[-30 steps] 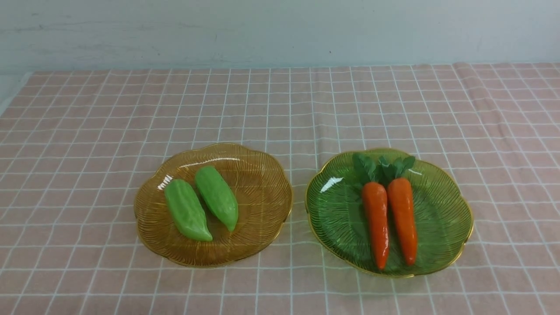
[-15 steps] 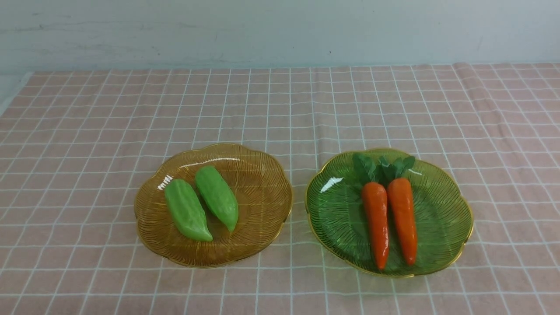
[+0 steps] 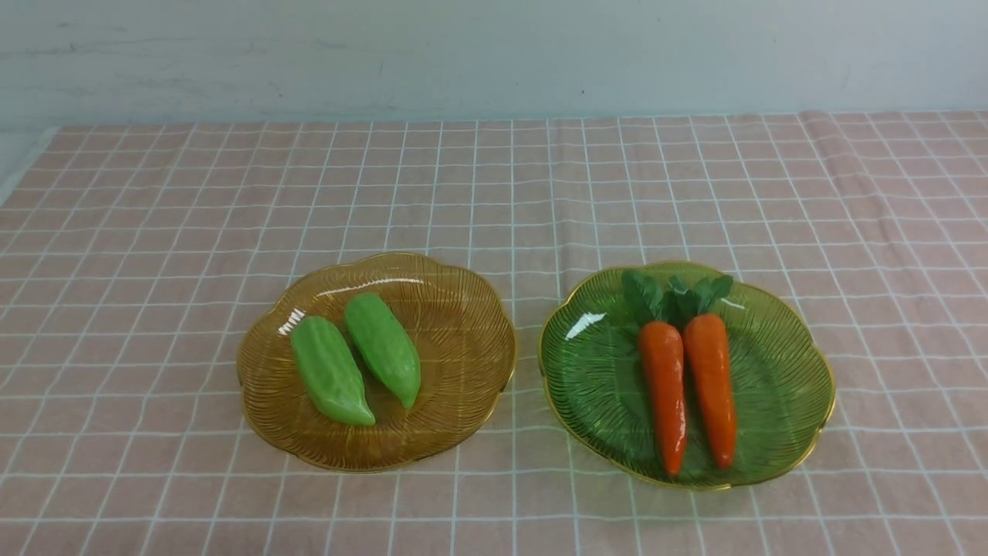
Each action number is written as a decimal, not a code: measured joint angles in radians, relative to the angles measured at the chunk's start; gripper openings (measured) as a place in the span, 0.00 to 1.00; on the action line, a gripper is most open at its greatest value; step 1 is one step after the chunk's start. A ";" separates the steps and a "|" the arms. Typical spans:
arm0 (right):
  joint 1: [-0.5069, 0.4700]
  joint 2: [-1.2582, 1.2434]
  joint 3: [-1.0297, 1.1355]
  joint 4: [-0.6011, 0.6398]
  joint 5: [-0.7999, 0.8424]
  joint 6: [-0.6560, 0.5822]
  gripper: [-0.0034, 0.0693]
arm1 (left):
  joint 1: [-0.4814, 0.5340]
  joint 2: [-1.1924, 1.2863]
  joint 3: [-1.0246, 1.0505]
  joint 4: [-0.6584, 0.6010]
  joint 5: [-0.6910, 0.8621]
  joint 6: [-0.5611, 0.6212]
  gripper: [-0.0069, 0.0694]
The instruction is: Put different types of vegetables on the plate.
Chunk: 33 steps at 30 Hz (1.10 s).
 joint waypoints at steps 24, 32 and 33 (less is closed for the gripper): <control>-0.111 0.000 0.195 -0.015 0.215 0.110 0.03 | 0.000 0.000 0.000 0.000 0.000 0.000 0.09; -0.111 0.000 0.195 -0.015 0.216 0.116 0.03 | 0.000 0.000 0.000 0.000 0.000 0.000 0.09; -0.111 0.000 0.195 -0.015 0.216 0.116 0.03 | 0.000 0.000 0.000 0.000 0.000 0.000 0.09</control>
